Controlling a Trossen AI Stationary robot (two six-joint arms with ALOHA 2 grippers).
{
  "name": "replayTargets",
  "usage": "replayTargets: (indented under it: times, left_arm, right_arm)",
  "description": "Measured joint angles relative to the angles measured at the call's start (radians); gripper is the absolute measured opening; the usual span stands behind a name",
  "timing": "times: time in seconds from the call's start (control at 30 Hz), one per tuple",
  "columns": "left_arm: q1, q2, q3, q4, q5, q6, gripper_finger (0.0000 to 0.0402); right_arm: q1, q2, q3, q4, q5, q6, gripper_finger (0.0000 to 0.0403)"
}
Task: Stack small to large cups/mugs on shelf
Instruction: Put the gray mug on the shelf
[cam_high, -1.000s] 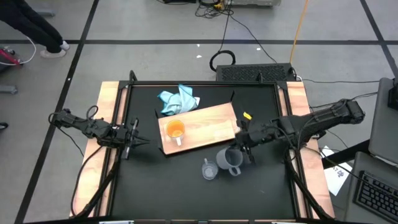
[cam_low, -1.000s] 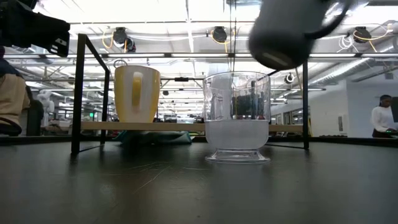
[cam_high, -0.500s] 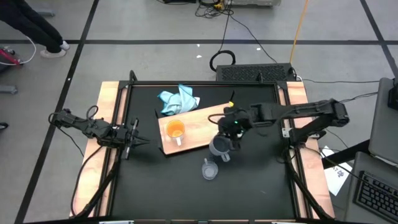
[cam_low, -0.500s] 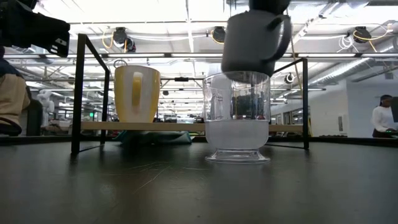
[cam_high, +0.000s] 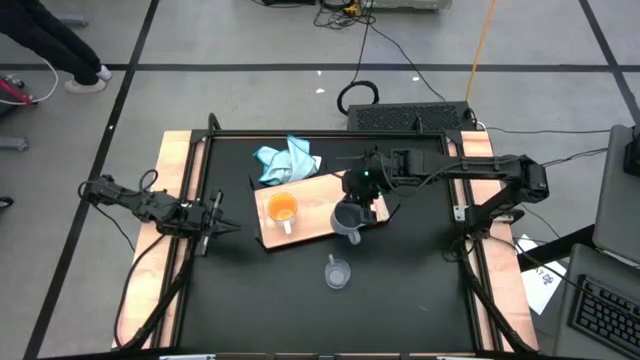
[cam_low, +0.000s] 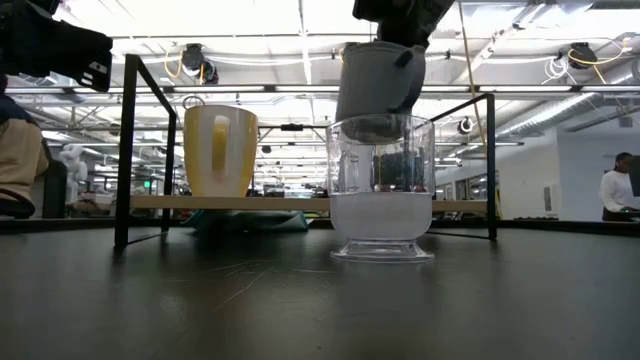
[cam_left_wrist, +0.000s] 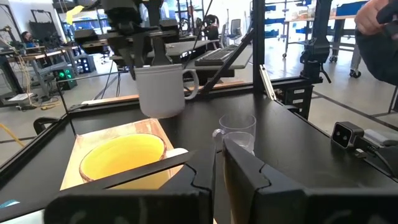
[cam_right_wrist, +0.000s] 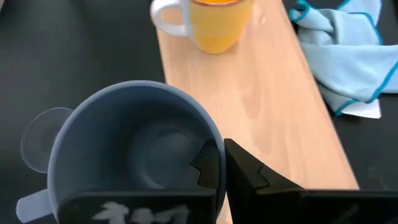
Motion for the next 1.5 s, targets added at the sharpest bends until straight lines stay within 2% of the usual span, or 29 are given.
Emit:
replayTargets:
  times: [0.3,0.53,1.5]
  left_arm:
    - [0.000,0.000,0.000,-0.005,0.000,0.000,0.0033]
    - [0.000,0.000,0.000,-0.005,0.000,0.000,0.0033]
    - [0.000,0.035,0.000,-0.018,-0.029,0.014,0.0033]
  right_arm:
    - [-0.091,0.003,0.000,0.020,-0.013,-0.056,0.0000]
    - [-0.125,0.052,0.000,0.110,-0.027,-0.079,0.0000]
    - [-0.154,0.211,0.016,0.078,-0.062,-0.117,0.0000]
